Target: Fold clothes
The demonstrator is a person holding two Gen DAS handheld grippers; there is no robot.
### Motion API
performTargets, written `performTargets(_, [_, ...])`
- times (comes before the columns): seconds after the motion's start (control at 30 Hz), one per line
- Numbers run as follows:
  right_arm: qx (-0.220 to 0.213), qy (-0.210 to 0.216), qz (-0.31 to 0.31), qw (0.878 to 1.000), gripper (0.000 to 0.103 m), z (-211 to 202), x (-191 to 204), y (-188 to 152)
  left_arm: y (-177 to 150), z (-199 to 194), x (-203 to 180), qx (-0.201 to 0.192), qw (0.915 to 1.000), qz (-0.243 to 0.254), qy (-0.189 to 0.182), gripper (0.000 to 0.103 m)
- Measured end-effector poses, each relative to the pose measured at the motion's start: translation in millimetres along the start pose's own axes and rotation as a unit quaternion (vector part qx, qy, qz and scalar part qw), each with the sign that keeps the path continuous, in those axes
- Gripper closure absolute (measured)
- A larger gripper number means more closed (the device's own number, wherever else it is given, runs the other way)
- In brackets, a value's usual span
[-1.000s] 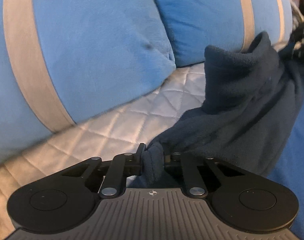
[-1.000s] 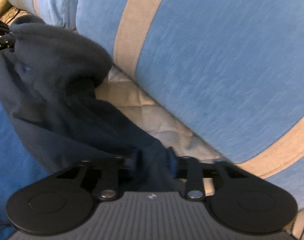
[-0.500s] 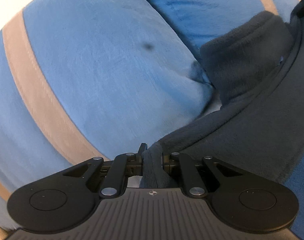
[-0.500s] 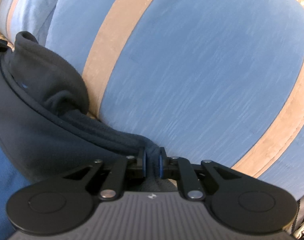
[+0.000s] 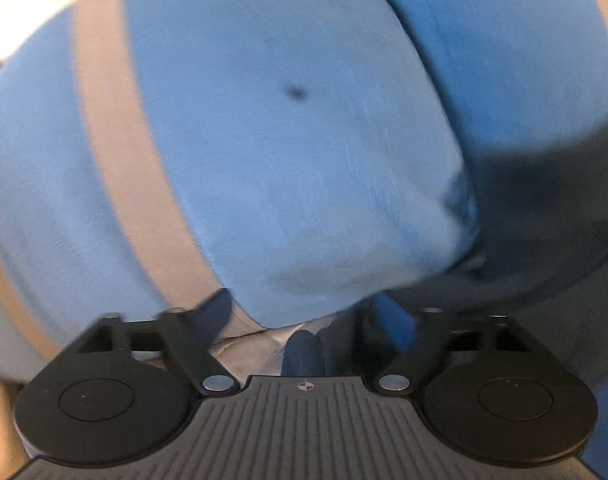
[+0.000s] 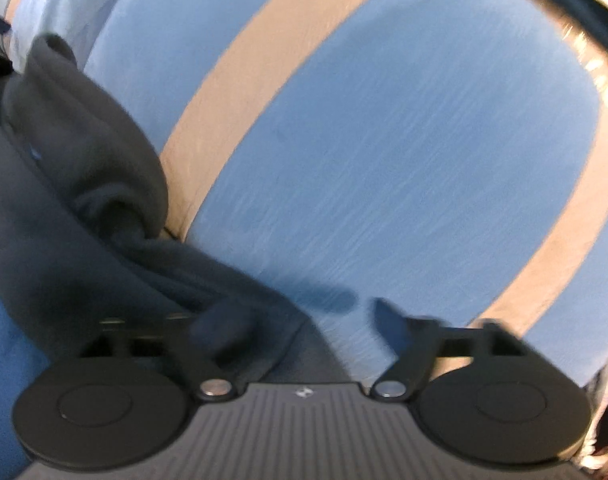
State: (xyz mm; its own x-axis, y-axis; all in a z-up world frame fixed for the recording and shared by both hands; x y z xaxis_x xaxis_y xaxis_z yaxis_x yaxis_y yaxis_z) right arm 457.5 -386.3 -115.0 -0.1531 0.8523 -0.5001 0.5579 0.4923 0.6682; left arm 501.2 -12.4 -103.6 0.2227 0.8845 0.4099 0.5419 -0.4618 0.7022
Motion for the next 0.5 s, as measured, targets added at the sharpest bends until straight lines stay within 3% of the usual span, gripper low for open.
performTargets(0.13, [-0.001, 0.015, 0.028, 0.999, 0.000, -36, -6, 8, 10, -45, 14, -0.006, 0.9995, -0.019, -0.024, 0.000])
performTargets(0.37, [-0.028, 0.016, 0.024, 0.999, 0.000, -126, -16, 54, 53, -159, 57, -0.058, 0.9955, -0.067, -0.031, 0.000])
performTargets(0.5, [-0.043, -0.015, 0.002, 0.999, 0.000, -186, -44, 72, 69, -213, 73, -0.093, 0.9904, -0.096, -0.036, 0.000])
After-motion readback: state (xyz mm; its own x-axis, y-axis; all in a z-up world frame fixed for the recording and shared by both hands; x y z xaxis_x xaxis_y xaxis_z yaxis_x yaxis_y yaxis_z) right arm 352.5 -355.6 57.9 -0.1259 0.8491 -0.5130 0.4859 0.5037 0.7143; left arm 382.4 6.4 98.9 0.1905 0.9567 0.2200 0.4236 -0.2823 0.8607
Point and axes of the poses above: each gripper's, at about its wrist camera, not at the fingertips, and z roughly the way its jaws point, x to its left, y to its top, the point moved 8 cm from there along z, roughly the way its jaws point, and after that the axes turned 1 degree about z, right-handed, at the moved point
